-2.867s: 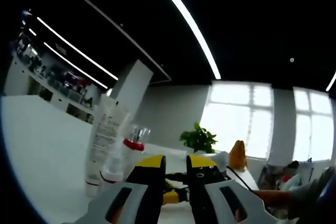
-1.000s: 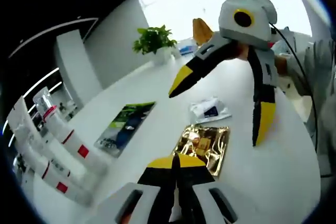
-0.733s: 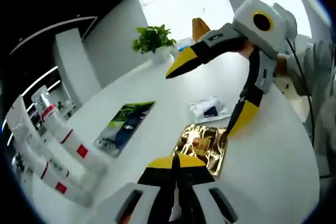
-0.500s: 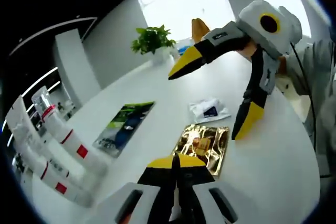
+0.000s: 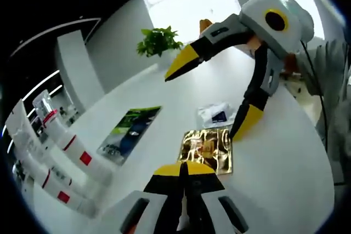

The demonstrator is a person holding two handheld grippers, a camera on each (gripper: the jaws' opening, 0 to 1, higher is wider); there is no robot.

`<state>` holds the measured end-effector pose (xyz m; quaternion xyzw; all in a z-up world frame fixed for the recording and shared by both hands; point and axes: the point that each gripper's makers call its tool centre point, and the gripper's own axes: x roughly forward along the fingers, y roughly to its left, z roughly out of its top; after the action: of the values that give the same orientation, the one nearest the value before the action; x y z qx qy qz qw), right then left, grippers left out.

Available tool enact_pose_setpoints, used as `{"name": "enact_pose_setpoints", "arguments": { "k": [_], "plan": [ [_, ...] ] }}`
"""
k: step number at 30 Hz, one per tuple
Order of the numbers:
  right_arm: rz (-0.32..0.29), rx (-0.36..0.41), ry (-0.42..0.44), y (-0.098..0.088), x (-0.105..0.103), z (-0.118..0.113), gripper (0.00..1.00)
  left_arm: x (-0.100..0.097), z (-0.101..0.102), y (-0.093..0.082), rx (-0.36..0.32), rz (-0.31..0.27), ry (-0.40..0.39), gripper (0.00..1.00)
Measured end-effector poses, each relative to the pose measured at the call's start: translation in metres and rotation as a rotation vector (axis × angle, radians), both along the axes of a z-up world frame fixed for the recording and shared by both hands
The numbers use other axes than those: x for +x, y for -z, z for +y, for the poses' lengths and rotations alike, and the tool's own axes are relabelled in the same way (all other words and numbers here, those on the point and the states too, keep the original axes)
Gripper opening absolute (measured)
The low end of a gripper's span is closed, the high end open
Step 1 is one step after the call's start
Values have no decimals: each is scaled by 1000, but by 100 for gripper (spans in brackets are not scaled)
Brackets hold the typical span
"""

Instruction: Arrange the skincare products in the storage area until every visible bottle or jar stands upright without overlapping.

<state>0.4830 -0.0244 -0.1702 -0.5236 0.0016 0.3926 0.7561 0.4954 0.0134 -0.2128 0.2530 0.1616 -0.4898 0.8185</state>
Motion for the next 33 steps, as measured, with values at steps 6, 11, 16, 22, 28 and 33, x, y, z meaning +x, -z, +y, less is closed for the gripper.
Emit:
{"name": "enact_pose_setpoints", "arguments": {
  "k": [6,11,16,22,28,33],
  "plan": [
    [-109,-52,-11,-7,-4,7,54,-1,0,0,2,-4,1,0],
    [-134,-73,-15,-7,-3,11,48,-2,1,0,1,-3,1,0],
    [-150,-87,-16,-3,-1,13,39,-3,1,0,-2,1,1,0],
    [-156,-165,-17,7,2,13,26,-4,1,-1,-6,5,1,0],
    [-138,-216,1,17,4,12,4,-3,1,-1,-6,4,1,0],
    [-129,-264,20,24,3,8,1,-4,1,-1,-39,45,-25,0]
  ]
}}
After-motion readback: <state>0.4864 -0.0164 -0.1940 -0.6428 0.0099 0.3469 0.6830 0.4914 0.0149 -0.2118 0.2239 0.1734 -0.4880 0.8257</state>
